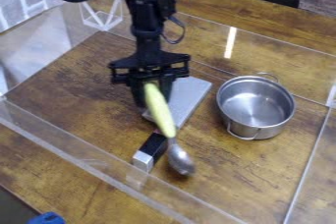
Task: Move the toy knife to the left side of the table
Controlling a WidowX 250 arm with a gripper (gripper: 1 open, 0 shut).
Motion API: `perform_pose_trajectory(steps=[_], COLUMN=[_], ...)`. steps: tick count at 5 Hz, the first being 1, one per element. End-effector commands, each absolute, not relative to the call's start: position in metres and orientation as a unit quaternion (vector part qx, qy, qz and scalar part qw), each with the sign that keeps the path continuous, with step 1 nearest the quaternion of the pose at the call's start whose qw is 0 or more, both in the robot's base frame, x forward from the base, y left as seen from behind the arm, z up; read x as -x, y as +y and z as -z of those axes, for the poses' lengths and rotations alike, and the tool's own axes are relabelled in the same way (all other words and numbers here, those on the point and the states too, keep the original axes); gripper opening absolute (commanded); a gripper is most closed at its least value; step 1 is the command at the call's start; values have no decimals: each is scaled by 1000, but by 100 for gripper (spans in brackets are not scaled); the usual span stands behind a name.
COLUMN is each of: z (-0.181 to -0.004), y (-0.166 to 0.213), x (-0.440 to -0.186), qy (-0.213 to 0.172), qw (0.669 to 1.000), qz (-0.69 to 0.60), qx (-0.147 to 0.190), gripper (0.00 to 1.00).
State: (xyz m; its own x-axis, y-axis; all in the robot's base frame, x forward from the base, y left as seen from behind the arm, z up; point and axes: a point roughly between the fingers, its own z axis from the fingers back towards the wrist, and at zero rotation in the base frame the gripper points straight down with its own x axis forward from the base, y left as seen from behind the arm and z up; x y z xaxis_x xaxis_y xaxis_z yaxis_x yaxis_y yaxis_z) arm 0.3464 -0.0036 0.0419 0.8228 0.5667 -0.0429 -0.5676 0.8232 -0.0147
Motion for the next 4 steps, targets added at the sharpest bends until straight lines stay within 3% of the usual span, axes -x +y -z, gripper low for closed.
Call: perform_pose_trajectory(steps=[1,4], z=[-72,-67], y=[10,21], x=[-352,-363], qy=[-21,-17], qw=[953,940], qz=[-302,-337], qx=[35,50], gripper=[0,0])
